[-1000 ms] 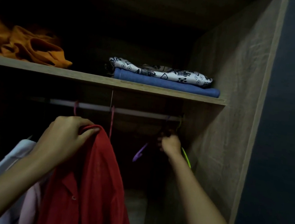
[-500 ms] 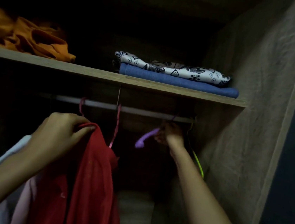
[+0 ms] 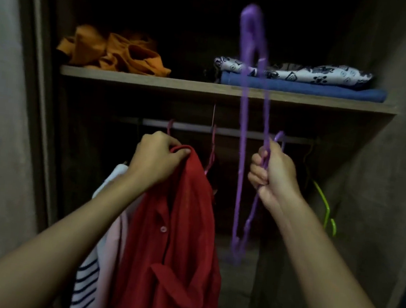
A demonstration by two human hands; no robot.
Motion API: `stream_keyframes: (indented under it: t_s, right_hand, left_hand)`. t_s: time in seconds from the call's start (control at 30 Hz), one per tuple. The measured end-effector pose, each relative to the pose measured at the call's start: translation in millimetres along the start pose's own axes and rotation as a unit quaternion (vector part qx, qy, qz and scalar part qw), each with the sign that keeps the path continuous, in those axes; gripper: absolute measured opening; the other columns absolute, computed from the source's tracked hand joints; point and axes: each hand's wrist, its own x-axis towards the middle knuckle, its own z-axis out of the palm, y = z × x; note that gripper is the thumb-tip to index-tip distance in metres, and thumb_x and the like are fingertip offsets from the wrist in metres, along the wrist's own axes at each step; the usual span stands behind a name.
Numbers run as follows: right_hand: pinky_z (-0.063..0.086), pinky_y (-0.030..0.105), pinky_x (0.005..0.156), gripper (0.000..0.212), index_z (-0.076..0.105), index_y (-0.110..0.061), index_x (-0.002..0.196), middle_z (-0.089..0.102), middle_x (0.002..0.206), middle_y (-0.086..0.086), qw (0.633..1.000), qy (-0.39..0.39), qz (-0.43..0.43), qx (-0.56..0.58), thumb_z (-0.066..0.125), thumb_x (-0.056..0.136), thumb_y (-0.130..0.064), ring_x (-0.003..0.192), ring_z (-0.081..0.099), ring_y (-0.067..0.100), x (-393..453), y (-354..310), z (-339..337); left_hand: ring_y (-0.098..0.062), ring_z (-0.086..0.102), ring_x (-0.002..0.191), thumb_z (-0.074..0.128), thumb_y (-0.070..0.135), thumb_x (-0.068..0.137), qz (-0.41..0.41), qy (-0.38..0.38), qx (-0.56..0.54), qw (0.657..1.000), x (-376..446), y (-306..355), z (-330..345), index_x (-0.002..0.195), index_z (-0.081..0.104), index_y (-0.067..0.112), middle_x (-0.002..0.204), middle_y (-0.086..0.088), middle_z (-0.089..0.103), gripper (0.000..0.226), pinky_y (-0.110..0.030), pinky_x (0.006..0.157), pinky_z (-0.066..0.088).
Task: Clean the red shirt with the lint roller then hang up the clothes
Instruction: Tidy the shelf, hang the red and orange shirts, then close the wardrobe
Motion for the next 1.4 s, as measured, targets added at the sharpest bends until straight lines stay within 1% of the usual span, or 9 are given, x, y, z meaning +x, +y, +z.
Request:
stream_keyframes:
  t_s: [0.1,0.2,0.4,0.57,0.73,0.93,1.13,1.3,1.4]
  right_hand:
    - [0.012,0.012,0.029,0.04,0.037,-0.017,0.063,0.039,0.041,-0.005,0.985,0.059,-0.031,0.159,0.04,0.101,-0.029,0.025,0.022,0.004,-18.8,9.5,21.4]
    - [0.017,0.013,0.033,0.041,0.039,-0.017,0.064,0.038,0.046,-0.002,0.963,0.165,-0.145,0.159,0.041,0.102,-0.033,0.03,0.026,0.007,-34.2,26.1,34.8]
    - [0.039,0.032,0.05,0.045,0.047,-0.018,0.058,0.054,0.052,0.001,0.902,0.215,-0.302,-0.22,0.043,0.096,-0.043,0.046,0.05,0.014,-38.5,88.2,-2.3]
    - [0.021,0.027,0.053,0.037,0.043,-0.017,0.06,0.037,0.046,-0.009,0.828,0.18,-0.363,-0.388,0.048,0.096,-0.024,0.045,0.04,0.009,-35.2,90.8,-28.7]
    - [0.018,0.025,0.052,0.041,0.049,-0.004,0.057,0.047,0.046,0.012,0.785,0.132,-0.388,-0.464,0.045,0.092,-0.026,0.044,0.041,0.018,-29.9,83.2,-41.2]
    - [0.048,0.039,0.053,0.036,0.059,-0.004,0.07,0.065,0.069,0.017,0.682,-0.028,-0.411,-0.604,0.04,0.084,-0.032,0.062,0.064,0.037,-38.2,99.9,-25.3]
    - [0.032,0.039,0.058,0.036,0.053,-0.007,0.063,0.06,0.063,0.018,0.706,-0.044,-0.413,-0.574,0.041,0.086,-0.033,0.06,0.059,0.034,-37.0,72.6,-1.8]
    - [0.017,0.03,0.055,0.031,0.049,-0.008,0.059,0.054,0.055,0.021,0.725,0.028,-0.39,-0.567,0.049,0.087,-0.021,0.054,0.054,0.035,-23.4,39.7,-14.4]
    - [0.017,0.03,0.055,0.032,0.05,-0.004,0.059,0.055,0.056,0.022,0.727,0.01,-0.384,-0.569,0.051,0.089,-0.017,0.054,0.053,0.034,-24.2,43.0,-10.1]
  left_hand:
    - [-0.018,0.068,0.081,0.067,0.034,0.084,-0.015,-0.013,-0.031,0.999,-9.5,11.2,-5.3,0.088,0.078,0.014,0.077,-0.011,0.074,0.023,-0.025,0.06,0.036]
    - [-0.013,0.068,0.078,0.069,0.035,0.083,-0.015,-0.02,-0.06,0.998,-18.7,18.2,-13.5,0.087,0.078,0.014,0.075,-0.01,0.074,0.024,-0.03,0.064,0.044]
    - [0.006,0.055,0.061,0.071,0.035,0.082,-0.009,-0.013,-0.091,0.996,-23.8,1.2,-37.5,0.084,0.078,0.014,0.071,-0.006,0.072,0.022,-0.019,0.056,0.04]
    - [0.011,0.046,0.053,0.07,0.038,0.082,-0.077,-0.01,-0.113,0.991,-29.7,-31.9,-47.7,0.078,0.075,0.014,0.054,0.007,0.064,0.024,-0.018,0.053,0.04]
    - [0.0,0.064,0.083,0.067,0.038,0.085,-0.09,0.015,-0.129,0.987,-41.1,-41.3,-54.8,0.099,0.076,0.019,0.091,0.001,0.076,0.026,-0.018,0.07,0.048]
    - [-0.005,0.066,0.097,0.063,0.033,0.089,0.026,0.068,-0.07,0.995,-45.9,-7.0,-53.7,0.102,0.075,0.016,0.101,0.0,0.075,0.025,-0.019,0.084,0.048]
    - [-0.021,0.065,0.105,0.038,0.06,0.092,0.021,-0.103,-0.024,0.994,-46.1,10.3,-48.2,0.111,0.069,0.024,0.105,-0.003,0.073,0.051,-0.034,0.089,0.05]
    - [-0.004,0.064,0.101,0.056,0.064,0.079,0.058,-0.275,0.021,0.959,-49.0,-21.6,-65.4,0.113,0.068,0.031,0.105,0.013,0.071,0.049,-0.027,0.089,0.049]
    - [-0.005,0.065,0.095,0.052,0.055,0.086,0.086,-0.247,0.028,0.965,-52.6,-29.1,-56.5,0.1,0.069,0.033,0.097,0.013,0.071,0.032,-0.035,0.088,0.051]
